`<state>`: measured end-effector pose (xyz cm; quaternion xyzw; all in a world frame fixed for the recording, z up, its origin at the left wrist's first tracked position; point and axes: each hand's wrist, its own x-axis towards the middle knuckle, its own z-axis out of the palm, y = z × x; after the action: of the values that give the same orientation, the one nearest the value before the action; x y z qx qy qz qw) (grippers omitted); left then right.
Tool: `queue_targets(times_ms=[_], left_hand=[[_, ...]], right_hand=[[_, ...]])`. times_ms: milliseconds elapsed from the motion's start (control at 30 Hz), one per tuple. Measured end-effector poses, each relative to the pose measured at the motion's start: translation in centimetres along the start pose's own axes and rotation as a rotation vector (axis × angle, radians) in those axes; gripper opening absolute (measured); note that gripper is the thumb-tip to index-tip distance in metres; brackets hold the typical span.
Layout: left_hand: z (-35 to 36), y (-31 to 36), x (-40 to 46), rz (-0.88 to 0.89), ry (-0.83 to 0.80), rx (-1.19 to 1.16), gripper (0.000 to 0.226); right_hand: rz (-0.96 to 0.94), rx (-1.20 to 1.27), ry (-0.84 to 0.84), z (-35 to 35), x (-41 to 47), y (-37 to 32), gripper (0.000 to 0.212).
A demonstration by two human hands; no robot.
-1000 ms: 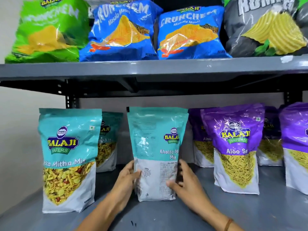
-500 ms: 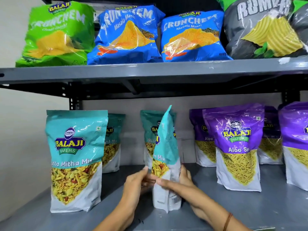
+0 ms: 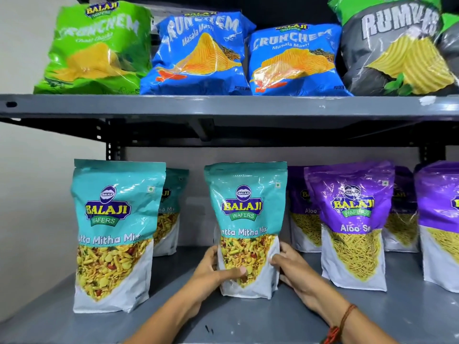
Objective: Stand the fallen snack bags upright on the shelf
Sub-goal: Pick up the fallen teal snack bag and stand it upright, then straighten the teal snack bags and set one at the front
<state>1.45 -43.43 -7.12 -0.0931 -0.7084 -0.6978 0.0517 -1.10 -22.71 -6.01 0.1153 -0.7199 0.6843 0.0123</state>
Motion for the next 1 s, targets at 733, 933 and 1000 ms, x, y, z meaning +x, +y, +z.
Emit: queue_targets(times_ms=[733,933,1000], left_hand=[[0.0,1.6,-4.1,0.222,0.432,0.281,0.090],[-4.9,6.1,-10.5,0.695,0.784,0.461,0.061],[-8.4,6.6,-11.8,0.698,0.908,0.440,0.078]], right_hand=[[-0.320,-0.199,0.153,2.6,-1.5,-0.6,0.111],[-0.899,-0.338,0.450,8.7,-6.3,-5.1,0.083],[-0.888,-0.371,0.246,11.3,-6.4,-5.5,0.075]])
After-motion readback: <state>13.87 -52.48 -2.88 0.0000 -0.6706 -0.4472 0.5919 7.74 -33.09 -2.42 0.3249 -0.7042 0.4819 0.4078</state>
